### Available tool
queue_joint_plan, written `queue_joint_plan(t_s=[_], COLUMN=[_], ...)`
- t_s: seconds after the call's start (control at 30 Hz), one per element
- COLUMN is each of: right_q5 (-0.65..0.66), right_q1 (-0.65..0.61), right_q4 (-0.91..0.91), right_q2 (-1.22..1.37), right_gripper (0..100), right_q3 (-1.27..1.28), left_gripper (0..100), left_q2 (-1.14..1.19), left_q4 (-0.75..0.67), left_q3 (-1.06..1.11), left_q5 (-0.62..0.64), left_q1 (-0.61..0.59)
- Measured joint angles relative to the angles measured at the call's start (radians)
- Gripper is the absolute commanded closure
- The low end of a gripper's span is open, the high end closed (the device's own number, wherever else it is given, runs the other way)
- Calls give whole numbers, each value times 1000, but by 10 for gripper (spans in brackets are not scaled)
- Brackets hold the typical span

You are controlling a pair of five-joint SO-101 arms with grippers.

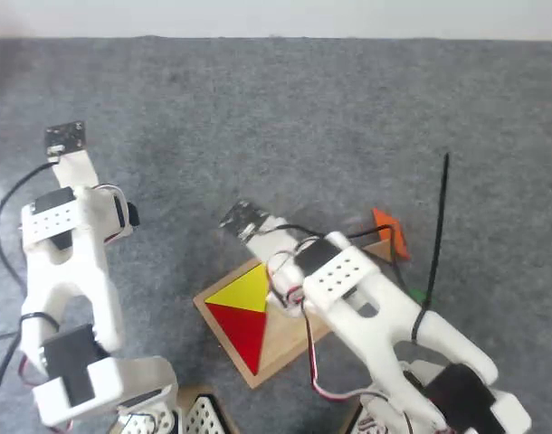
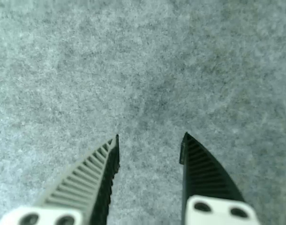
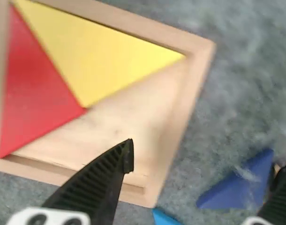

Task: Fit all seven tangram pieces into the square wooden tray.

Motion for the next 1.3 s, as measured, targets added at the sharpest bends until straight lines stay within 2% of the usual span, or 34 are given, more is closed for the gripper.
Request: queue_joint_plan(t_s=[0.1, 0.33, 0.7, 1.1, 1.2, 1.3], right_q5=[2, 2, -5, -46, -46, -35], right_q1=[-51, -58, -110, -115, -60, 106], right_q4=[0, 12, 31, 18, 57, 80], right_q2=[0, 12, 270, 282, 269, 163], right_gripper=[545, 545, 545, 545, 545, 545], right_q3=[0, -2, -150, -189, -190, -190], left_gripper=[790, 790, 790, 790, 790, 790], left_q2=[0, 0, 0, 0, 0, 0], left_q4=[0, 0, 0, -3, -3, -3], left_q3=[0, 0, 0, 0, 0, 0], left_q5=[0, 0, 0, 0, 0, 0], left_q1=[0, 0, 0, 0, -3, -3])
